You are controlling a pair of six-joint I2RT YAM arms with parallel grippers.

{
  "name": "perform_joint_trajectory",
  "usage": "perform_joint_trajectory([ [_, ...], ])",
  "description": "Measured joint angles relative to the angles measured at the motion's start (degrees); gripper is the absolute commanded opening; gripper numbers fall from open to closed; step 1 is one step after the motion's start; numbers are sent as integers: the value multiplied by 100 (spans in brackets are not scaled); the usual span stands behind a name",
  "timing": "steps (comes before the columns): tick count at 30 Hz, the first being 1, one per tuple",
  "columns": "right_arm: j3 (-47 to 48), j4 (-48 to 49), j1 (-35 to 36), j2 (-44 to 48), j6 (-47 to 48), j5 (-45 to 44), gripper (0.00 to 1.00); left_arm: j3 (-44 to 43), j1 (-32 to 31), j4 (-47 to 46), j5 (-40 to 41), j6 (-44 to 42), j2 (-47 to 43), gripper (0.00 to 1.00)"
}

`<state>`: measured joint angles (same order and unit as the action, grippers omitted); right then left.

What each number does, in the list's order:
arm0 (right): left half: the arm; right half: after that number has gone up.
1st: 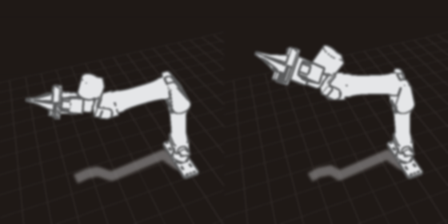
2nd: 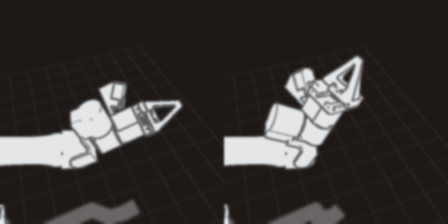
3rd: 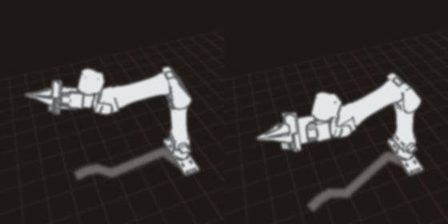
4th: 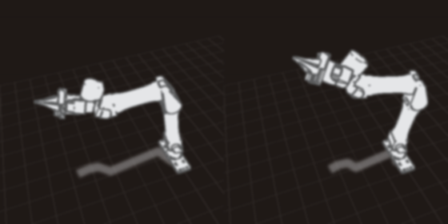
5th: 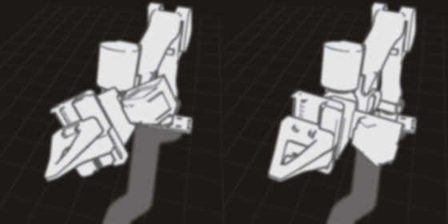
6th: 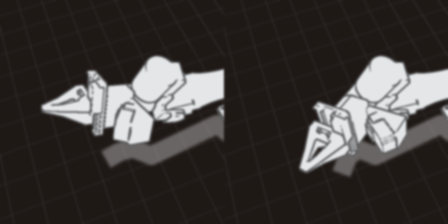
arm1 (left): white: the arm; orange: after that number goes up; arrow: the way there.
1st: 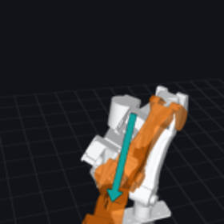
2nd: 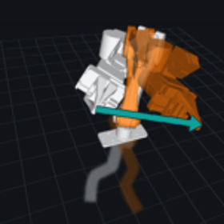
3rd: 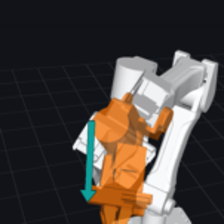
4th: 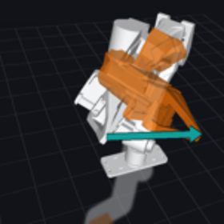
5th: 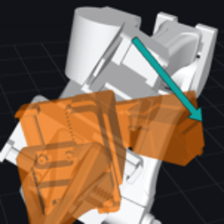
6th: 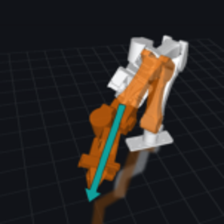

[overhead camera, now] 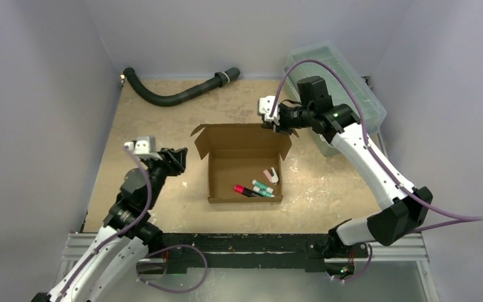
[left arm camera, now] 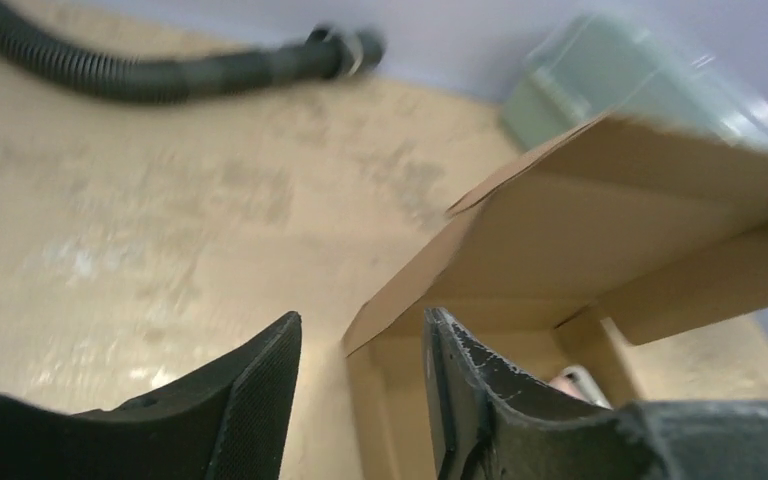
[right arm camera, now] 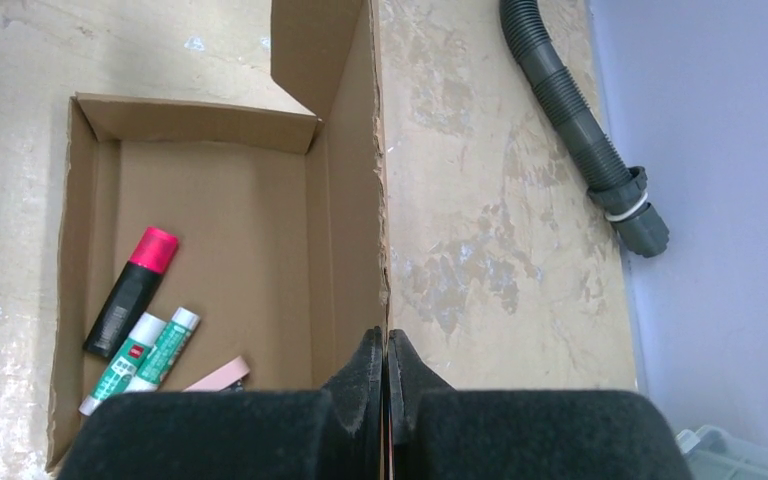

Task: Fold the paper box

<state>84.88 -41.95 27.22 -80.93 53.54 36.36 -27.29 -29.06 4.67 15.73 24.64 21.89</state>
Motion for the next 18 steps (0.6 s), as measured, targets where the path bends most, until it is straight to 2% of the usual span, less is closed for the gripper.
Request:
perform_joint_trajectory([
  [2, -7, 44, -2, 0, -61, -26, 0, 197, 0, 85, 195, 264, 409, 27],
  [6, -9, 87, -2, 0, -149, -85, 0, 214, 0, -184, 424, 505, 1482, 18],
  [11, -33, 131, -2, 0, -208, -90, 0, 358, 68, -861, 444, 627, 2367, 16],
  [18, -39, 164, -2, 0, -240, -90, 0, 376, 382, -1965, -37, 625, 3283, 14],
])
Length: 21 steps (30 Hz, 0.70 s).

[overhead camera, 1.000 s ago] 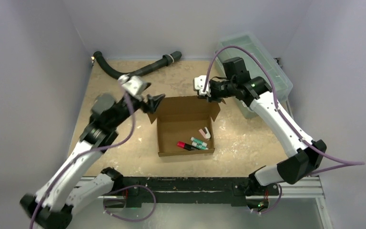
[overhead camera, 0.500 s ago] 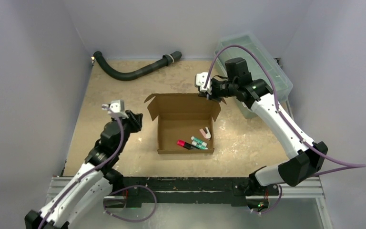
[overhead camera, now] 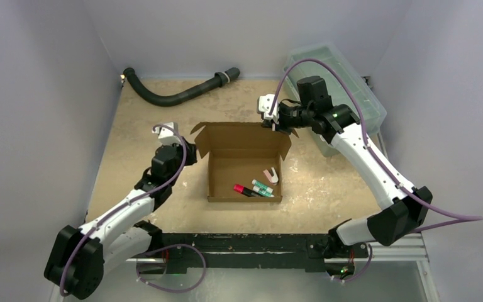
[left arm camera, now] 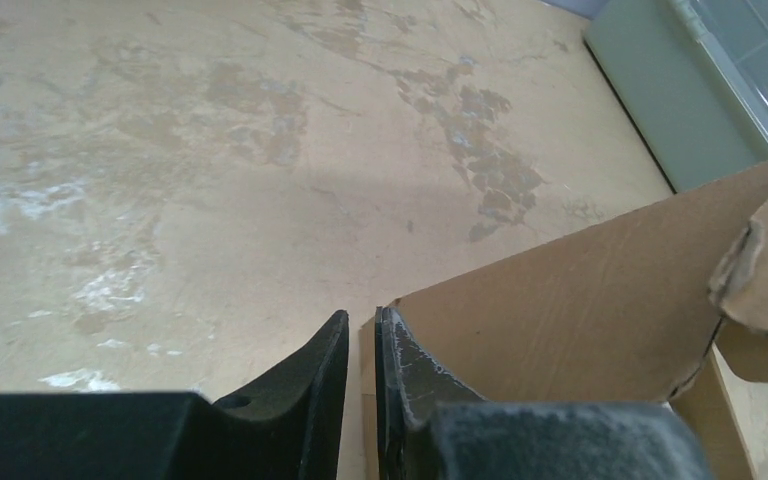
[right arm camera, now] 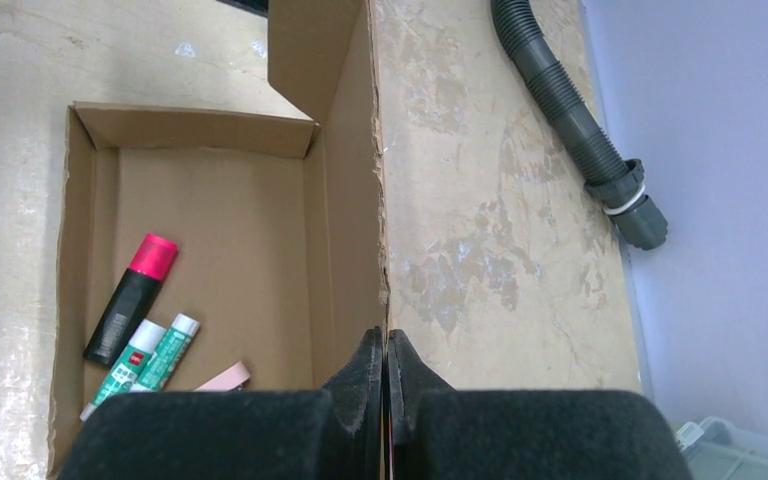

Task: Fold the paper box

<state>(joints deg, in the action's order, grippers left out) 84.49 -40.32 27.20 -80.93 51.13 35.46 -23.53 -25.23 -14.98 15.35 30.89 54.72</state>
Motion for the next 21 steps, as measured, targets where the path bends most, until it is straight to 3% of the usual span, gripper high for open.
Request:
perform_joint_trajectory([
  [10, 0, 7, 0, 0, -61, 9, 0, 0, 11, -730, -1064, 87, 758, 10],
  [21, 0, 9, -22, -2, -142, 22, 0, 2, 22, -1108, -1493, 354, 925, 9],
])
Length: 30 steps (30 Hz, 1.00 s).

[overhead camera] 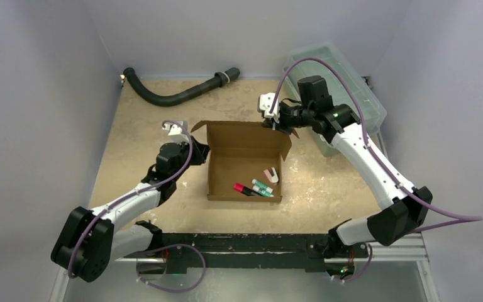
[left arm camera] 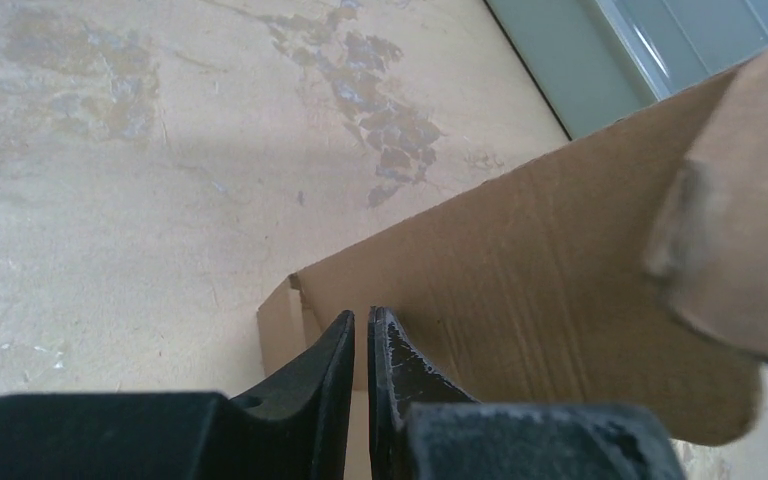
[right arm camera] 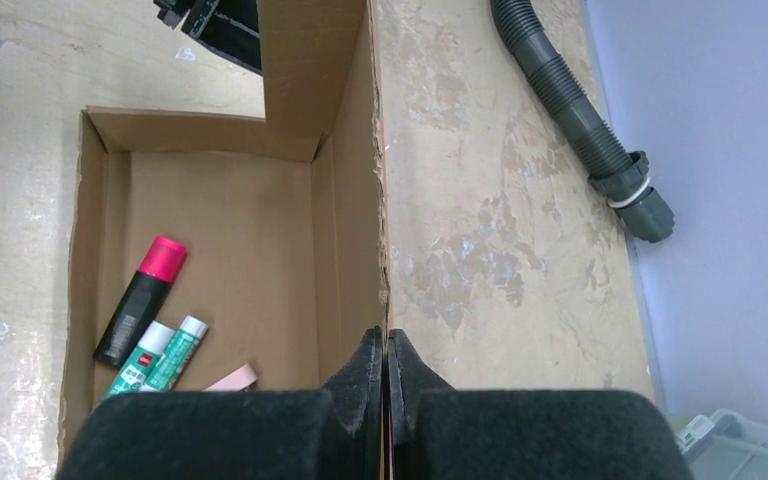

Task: Fold the paper box

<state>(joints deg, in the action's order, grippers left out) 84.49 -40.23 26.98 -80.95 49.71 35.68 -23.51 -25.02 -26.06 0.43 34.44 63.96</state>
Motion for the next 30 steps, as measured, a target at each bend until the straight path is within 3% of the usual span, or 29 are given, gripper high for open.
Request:
perform_joint_trajectory([
  [8, -22, 2, 0, 0, -9, 2, 0, 247, 0, -31, -48, 111, 101, 8],
  [17, -120, 31, -4, 59, 129, 98, 0, 649, 0, 177, 162, 160, -520, 8],
  [30, -129, -221, -4, 107, 476, 286, 0, 660, 17, 494, 275, 155, -752, 6],
])
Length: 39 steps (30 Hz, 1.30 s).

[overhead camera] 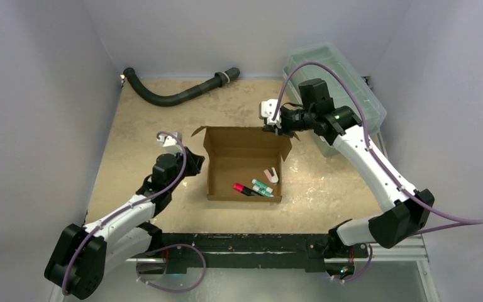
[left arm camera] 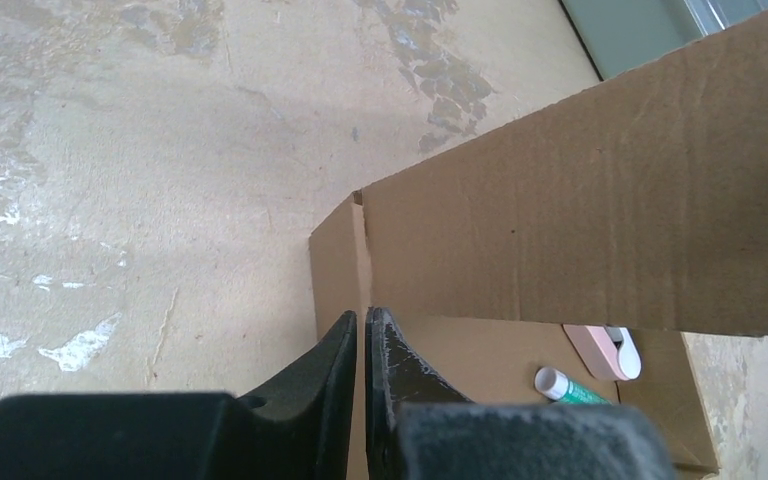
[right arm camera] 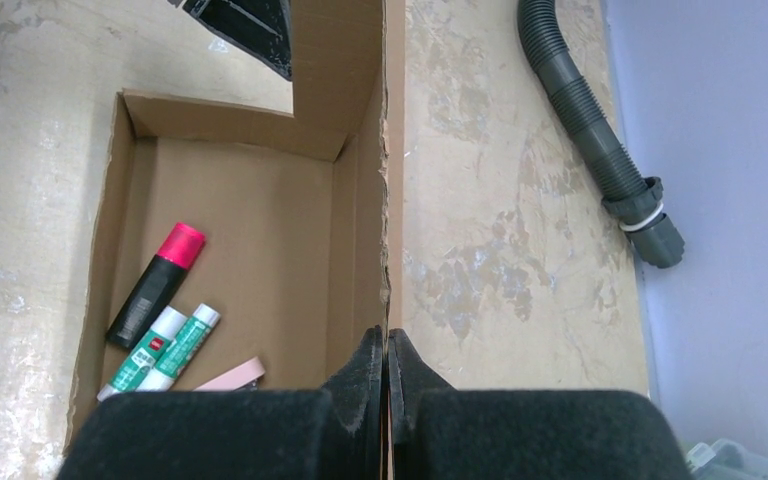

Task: Fold the paper box

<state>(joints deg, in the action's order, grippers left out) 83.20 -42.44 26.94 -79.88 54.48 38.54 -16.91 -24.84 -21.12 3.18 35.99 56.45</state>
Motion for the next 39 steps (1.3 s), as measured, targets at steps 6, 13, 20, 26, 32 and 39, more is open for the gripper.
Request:
perform_joint_trajectory([
  [6, -31, 9, 0, 13, -4, 0, 0, -2, 2, 608, -83, 94, -776, 8],
  [13, -35, 4, 0, 15, -20, 2, 0, -802, 4, 2483, -83, 0, -2391, 41],
  [20, -35, 0, 0, 15, -20, 2, 0, -2669, 4, 3152, -739, -1784, -2354, 78],
  [26, -35, -11, 0, 13, -15, 7, 0, -4151, 4, 3108, -2192, -3950, -752, 77],
  [32, -35, -24, 0, 13, 0, 15, 0, -4859, -4, 3427, -3410, -5746, 850, 74],
  [39, -35, -35, 0, 11, 4, 17, 0, -5351, -323, 3976, -3707, -6885, 1552, 50],
])
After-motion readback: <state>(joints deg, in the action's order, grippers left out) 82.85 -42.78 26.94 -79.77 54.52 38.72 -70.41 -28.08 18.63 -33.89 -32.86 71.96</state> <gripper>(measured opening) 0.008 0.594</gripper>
